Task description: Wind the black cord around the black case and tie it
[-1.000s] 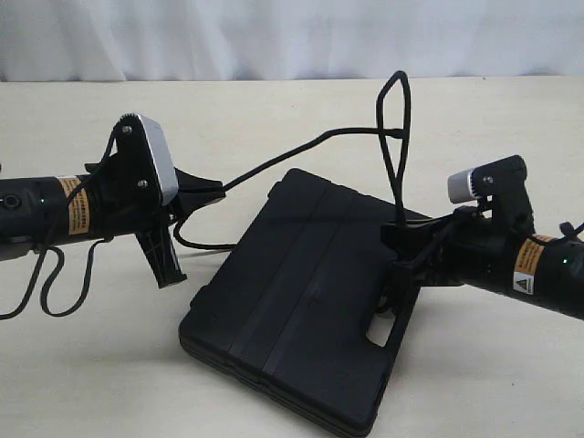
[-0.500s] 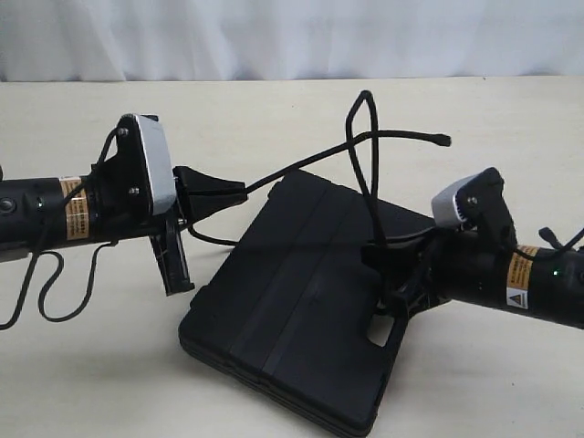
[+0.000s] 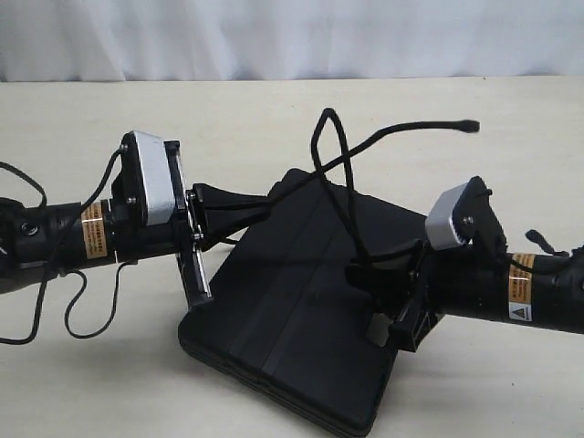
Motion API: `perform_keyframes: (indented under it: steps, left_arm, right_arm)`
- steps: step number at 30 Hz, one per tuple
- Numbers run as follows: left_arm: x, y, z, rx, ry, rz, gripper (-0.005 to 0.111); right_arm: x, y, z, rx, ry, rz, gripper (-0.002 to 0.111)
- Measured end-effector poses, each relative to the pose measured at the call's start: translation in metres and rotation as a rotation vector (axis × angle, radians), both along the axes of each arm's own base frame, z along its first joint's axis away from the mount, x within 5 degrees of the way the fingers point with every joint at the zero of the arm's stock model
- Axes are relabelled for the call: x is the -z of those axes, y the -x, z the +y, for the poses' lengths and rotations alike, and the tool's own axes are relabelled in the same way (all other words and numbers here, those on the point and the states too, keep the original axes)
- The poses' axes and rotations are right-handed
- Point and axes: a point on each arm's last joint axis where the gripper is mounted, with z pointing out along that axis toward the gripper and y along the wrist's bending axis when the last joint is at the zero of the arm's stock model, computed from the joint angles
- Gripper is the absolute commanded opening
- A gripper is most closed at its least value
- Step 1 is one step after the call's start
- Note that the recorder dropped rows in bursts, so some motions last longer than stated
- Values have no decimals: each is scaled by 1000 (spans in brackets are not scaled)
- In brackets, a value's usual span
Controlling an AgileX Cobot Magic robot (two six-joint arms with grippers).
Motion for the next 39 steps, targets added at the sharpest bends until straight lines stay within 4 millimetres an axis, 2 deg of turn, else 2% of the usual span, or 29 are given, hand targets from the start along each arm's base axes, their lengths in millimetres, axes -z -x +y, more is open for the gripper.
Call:
perform_keyframes:
  steps: [5,10,14,18,24,26,29,32,34,39]
  left_arm:
    - [12,-13,-2,-13,31,53,0]
    - [11,-29,-8,29,72,96,0]
    - [7,-39,-10,25,112,131,0]
    - [5,-41,-11,21,133,155,0]
    - [6,-41,-11,16,143,177,0]
    - [6,-41,-11,15,144,179,0]
    - [6,-41,-11,16,146,179,0]
    - [6,-41,-11,15,149,184,0]
    - [6,-41,-11,14,153,192,0]
    - [6,-41,-11,13,159,199,0]
  right_arm:
    - [0,1,1,-21,2,-3,39]
    - [2,1,0,-12,20,9,70]
    - [2,1,-1,10,5,41,82]
    - [-2,1,-1,32,-22,67,83]
    - [-28,8,0,35,-71,23,82]
    - [-39,11,-1,41,-92,-5,78]
    - [-60,12,-4,111,-154,-66,66]
    - [-76,6,-12,277,-257,-90,62]
    - [-79,3,-16,346,-291,-96,62]
    - [-83,-13,-13,353,-318,-100,62]
